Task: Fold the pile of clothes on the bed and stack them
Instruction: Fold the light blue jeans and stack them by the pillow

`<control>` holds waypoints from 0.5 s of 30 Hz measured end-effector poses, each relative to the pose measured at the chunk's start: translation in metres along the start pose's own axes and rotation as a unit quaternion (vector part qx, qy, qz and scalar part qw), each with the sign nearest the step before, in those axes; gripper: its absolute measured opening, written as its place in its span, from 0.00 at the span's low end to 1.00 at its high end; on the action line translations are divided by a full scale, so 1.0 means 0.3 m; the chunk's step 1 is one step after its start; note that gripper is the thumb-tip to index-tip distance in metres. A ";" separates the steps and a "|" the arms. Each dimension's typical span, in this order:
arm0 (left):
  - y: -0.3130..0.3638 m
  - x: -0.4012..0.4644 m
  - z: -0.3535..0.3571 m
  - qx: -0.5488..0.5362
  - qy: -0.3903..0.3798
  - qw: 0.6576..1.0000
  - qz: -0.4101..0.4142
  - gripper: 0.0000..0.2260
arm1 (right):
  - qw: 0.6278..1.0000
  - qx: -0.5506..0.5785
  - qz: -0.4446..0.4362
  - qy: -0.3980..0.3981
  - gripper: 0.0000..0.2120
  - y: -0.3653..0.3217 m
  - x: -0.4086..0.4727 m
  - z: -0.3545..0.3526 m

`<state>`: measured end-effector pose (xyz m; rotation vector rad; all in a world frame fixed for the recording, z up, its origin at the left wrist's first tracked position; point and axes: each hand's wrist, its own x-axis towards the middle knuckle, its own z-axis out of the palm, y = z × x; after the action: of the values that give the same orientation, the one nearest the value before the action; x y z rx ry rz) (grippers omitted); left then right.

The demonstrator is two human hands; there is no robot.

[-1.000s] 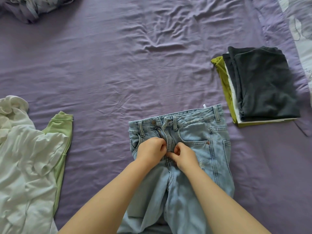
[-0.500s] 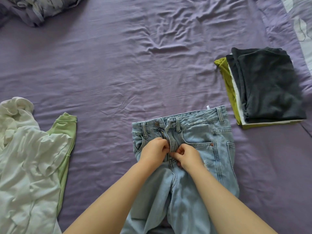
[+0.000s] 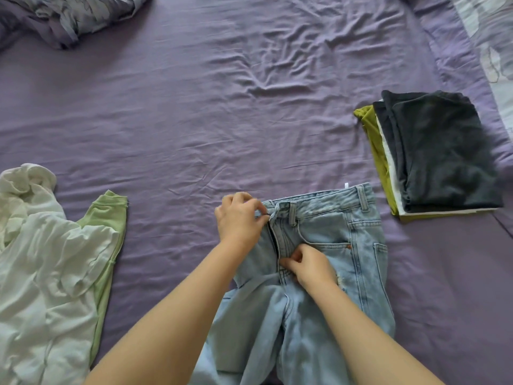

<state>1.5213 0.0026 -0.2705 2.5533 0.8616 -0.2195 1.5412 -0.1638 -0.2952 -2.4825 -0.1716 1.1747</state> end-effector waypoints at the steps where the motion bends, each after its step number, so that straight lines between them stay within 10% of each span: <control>1: -0.001 0.014 -0.004 0.018 -0.011 1.000 0.011 0.14 | 1.000 -0.003 -0.005 -0.006 0.16 -0.002 -0.001 -0.009; 8: -0.030 0.049 -0.050 0.068 -0.069 0.995 0.007 0.18 | 0.965 -0.013 -0.203 0.166 0.11 -0.135 0.052 -0.132; 12: -0.035 0.028 -0.092 -0.079 -0.104 0.991 0.006 0.12 | 0.955 -0.170 -0.234 0.067 0.28 -0.210 0.113 -0.211; 15: -0.026 -0.006 -0.133 -0.179 -0.130 0.975 0.000 0.10 | 0.945 -0.190 -0.252 0.085 0.17 -0.213 0.076 -0.259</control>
<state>1.5157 0.0252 -0.2370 2.1320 0.7260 -0.3557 1.6187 -0.1216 -0.2418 -2.6022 -1.0016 0.7574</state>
